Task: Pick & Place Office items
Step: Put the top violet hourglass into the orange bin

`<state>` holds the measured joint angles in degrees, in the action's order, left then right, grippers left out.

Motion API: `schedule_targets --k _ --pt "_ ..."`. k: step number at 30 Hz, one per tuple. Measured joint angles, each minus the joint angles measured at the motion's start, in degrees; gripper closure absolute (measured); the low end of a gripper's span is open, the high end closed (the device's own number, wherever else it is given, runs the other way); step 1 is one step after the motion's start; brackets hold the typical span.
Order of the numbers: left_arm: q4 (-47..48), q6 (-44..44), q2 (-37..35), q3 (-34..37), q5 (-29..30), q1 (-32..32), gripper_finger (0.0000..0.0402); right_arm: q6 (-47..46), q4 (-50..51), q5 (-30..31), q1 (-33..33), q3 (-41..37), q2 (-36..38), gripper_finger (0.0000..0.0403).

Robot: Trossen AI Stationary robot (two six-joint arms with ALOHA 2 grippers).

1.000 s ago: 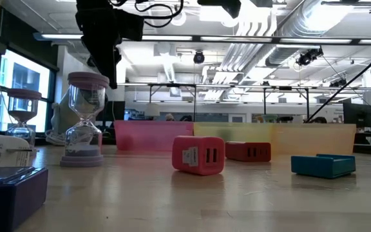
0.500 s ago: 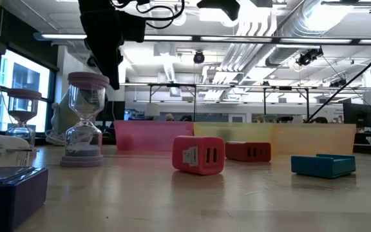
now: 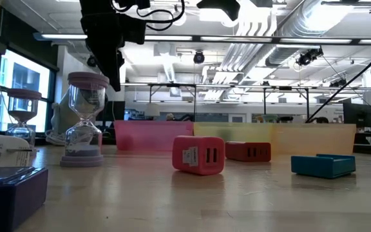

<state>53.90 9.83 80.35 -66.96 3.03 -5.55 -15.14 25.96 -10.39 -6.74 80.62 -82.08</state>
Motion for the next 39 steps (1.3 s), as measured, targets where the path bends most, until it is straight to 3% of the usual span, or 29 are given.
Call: schedule_targets --k 8,14,20,25,31,39 --pt "2.02 -1.28 -1.69 -0.02 -1.88 -1.19 0.0038 -0.20 0.00 0.00 0.00 0.00 0.02 0.0163" --pt "4.25 -2.97 -7.48 -0.07 -2.01 0.57 0.0038 -0.20 -0.04 0.00 0.00 0.00 0.02 0.0163" --pt "9.87 4.74 -13.28 -0.10 1.65 2.57 0.0038 -0.17 0.00 0.28 0.00 0.00 0.02 0.0163" --pt "14.39 7.79 -15.99 -0.11 1.30 3.75 0.0038 -0.13 0.39 -0.01 0.00 0.00 0.02 0.0163" --pt "20.98 11.60 -15.68 -0.09 1.70 6.17 0.0038 -0.07 0.41 -0.20 0.00 0.00 0.02 0.0163" --pt "22.15 18.02 -12.52 -0.09 1.72 8.96 0.0038 -0.02 0.42 -0.24 0.00 0.00 0.02 0.0163"
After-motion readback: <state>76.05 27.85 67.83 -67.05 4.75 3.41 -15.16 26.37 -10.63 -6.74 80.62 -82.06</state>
